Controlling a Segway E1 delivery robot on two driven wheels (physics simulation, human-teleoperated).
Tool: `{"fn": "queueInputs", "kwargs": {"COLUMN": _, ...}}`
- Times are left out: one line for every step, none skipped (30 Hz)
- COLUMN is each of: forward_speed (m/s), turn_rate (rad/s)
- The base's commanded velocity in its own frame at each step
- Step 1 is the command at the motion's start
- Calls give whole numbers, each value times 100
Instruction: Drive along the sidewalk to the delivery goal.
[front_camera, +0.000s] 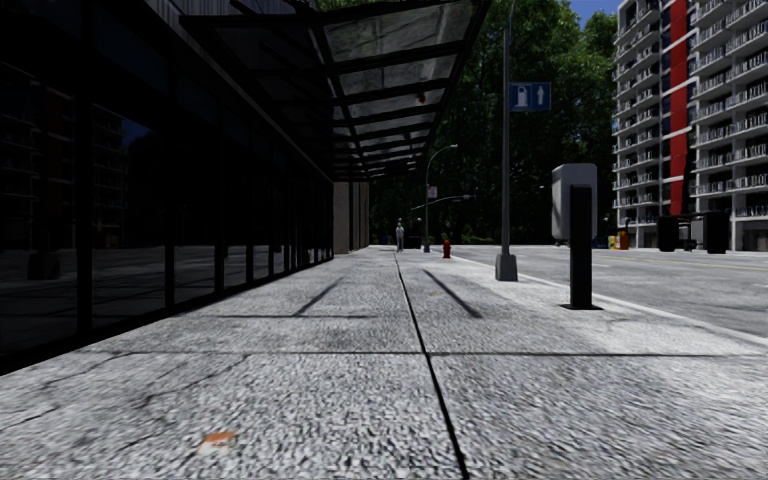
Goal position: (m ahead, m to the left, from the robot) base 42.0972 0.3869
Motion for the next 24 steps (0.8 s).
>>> {"fn": "queueInputs", "kwargs": {"forward_speed": 200, "turn_rate": 0}}
{"fn": "queueInputs", "kwargs": {"forward_speed": 200, "turn_rate": 0}}
{"fn": "queueInputs", "kwargs": {"forward_speed": 200, "turn_rate": 0}}
{"fn": "queueInputs", "kwargs": {"forward_speed": 200, "turn_rate": 0}}
{"fn": "queueInputs", "kwargs": {"forward_speed": 200, "turn_rate": 0}}
{"fn": "queueInputs", "kwargs": {"forward_speed": 200, "turn_rate": 0}}
{"fn": "queueInputs", "kwargs": {"forward_speed": 200, "turn_rate": 0}}
{"fn": "queueInputs", "kwargs": {"forward_speed": 200, "turn_rate": 0}}
{"fn": "queueInputs", "kwargs": {"forward_speed": 200, "turn_rate": 0}}
{"fn": "queueInputs", "kwargs": {"forward_speed": 200, "turn_rate": 0}}
{"fn": "queueInputs", "kwargs": {"forward_speed": 200, "turn_rate": 0}}
{"fn": "queueInputs", "kwargs": {"forward_speed": 200, "turn_rate": 0}}
{"fn": "queueInputs", "kwargs": {"forward_speed": 200, "turn_rate": 0}}
{"fn": "queueInputs", "kwargs": {"forward_speed": 200, "turn_rate": 0}}
{"fn": "queueInputs", "kwargs": {"forward_speed": 200, "turn_rate": 0}}
{"fn": "queueInputs", "kwargs": {"forward_speed": 200, "turn_rate": 0}}
{"fn": "queueInputs", "kwargs": {"forward_speed": 200, "turn_rate": 0}}
{"fn": "queueInputs", "kwargs": {"forward_speed": 200, "turn_rate": 0}}
{"fn": "queueInputs", "kwargs": {"forward_speed": 200, "turn_rate": 0}}
{"fn": "queueInputs", "kwargs": {"forward_speed": 200, "turn_rate": 0}}
{"fn": "queueInputs", "kwargs": {"forward_speed": 200, "turn_rate": 0}}
{"fn": "queueInputs", "kwargs": {"forward_speed": 200, "turn_rate": 0}}
{"fn": "queueInputs", "kwargs": {"forward_speed": 200, "turn_rate": 0}}
{"fn": "queueInputs", "kwargs": {"forward_speed": 200, "turn_rate": 0}}
